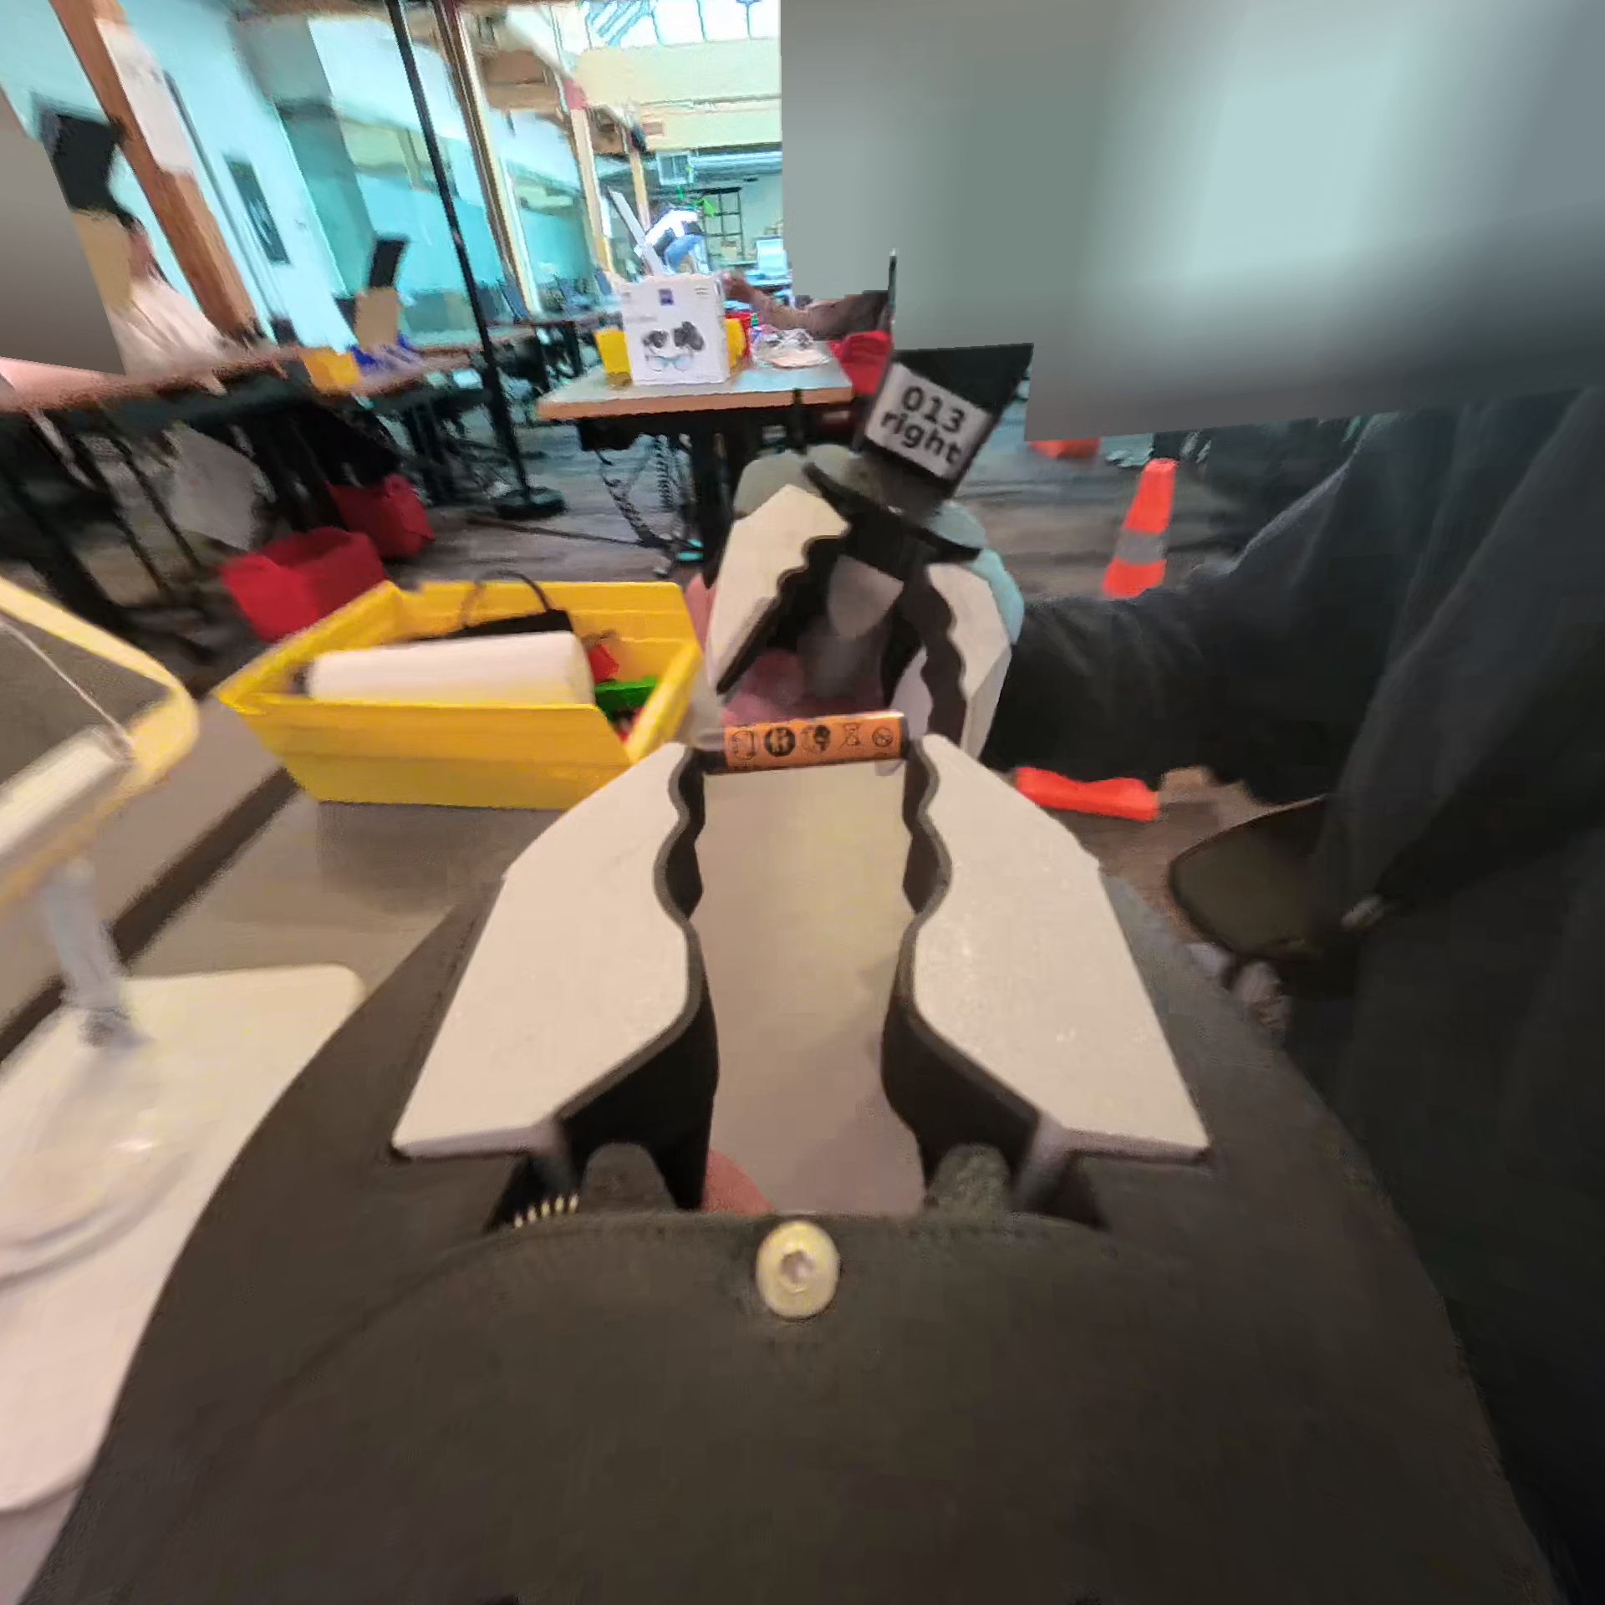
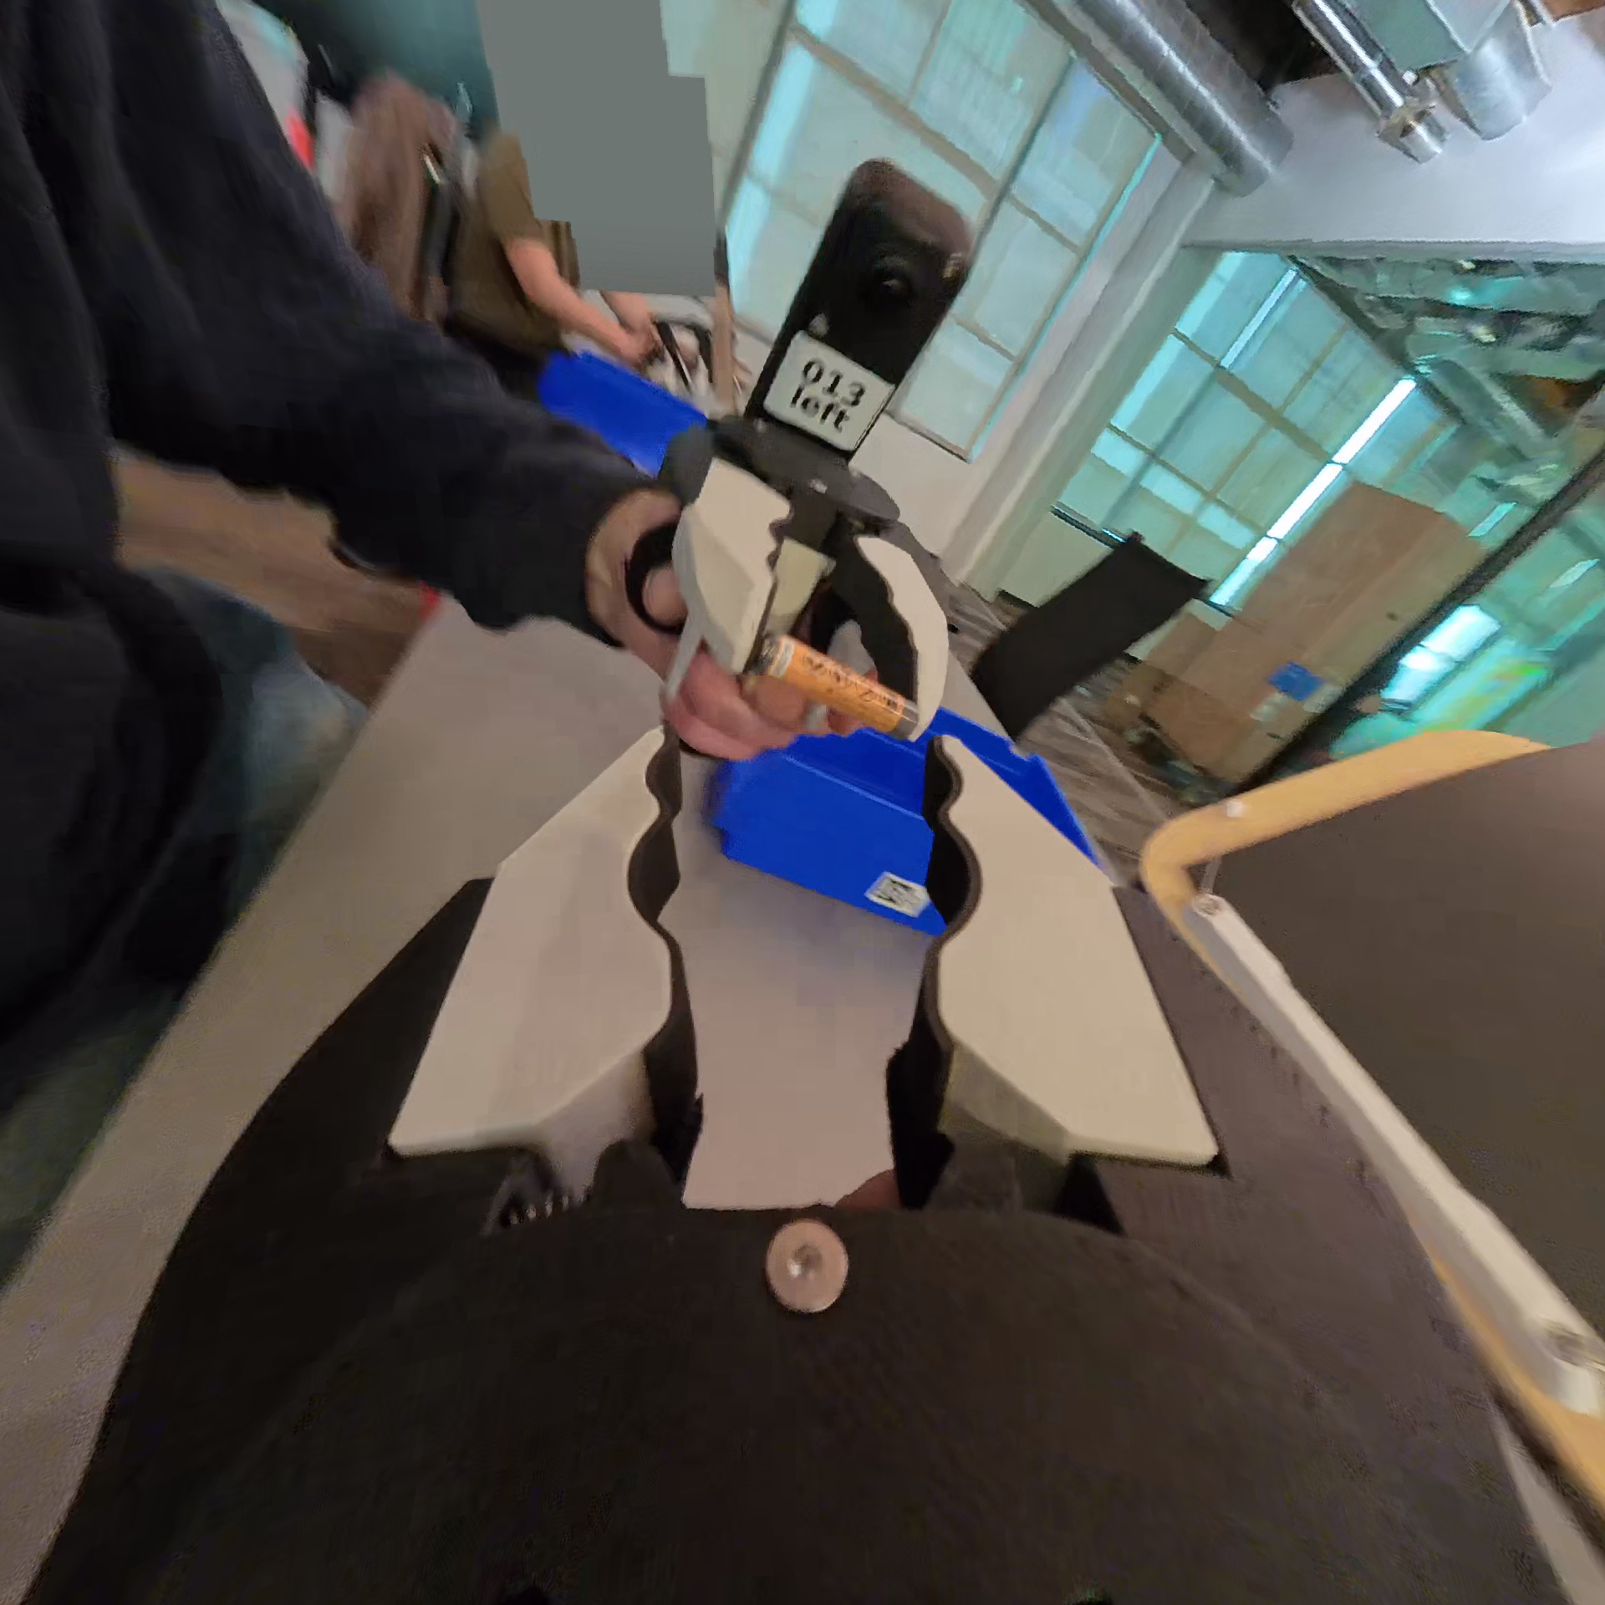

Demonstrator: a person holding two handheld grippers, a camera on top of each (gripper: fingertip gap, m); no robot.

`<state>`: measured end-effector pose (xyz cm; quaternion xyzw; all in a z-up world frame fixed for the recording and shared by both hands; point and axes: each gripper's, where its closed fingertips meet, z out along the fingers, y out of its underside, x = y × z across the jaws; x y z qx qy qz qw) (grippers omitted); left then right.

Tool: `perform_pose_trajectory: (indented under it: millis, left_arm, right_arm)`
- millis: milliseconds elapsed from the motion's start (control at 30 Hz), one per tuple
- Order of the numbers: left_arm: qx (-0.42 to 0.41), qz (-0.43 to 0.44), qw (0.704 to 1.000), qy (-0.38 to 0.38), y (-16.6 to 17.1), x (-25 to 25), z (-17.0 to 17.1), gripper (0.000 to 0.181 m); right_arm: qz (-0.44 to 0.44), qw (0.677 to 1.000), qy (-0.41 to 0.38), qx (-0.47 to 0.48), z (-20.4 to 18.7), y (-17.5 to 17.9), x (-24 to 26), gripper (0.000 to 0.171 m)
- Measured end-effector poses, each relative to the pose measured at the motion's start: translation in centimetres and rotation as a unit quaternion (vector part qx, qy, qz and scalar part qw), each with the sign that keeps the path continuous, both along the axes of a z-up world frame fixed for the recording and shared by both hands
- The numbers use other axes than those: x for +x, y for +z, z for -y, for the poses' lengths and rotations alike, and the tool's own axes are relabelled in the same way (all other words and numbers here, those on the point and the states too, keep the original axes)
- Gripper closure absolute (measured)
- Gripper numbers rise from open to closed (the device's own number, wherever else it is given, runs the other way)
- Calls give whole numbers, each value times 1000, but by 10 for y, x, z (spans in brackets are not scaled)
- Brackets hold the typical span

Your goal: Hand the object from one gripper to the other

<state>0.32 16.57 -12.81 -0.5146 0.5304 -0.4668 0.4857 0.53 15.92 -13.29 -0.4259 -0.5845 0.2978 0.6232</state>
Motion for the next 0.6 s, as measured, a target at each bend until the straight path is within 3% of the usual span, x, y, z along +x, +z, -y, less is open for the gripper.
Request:
perform_pose_trajectory:
  millis: [233, 367, 600]
  left_arm:
    - [-212, 13, 976, -52, -3, -9, -3, 138]
    - [-256, 5, 964, -75, -11, -6, 5, 138]
    - [-297, 22, 950, -91, -20, 1, 13, 138]
  right_arm:
    - [105, 973, -102, 180, 3, -14, -9, 122]
    - [103, 971, -111, 186, 3, -11, -13, 131]
    - [98, 973, -101, 182, 4, -9, -12, 164]
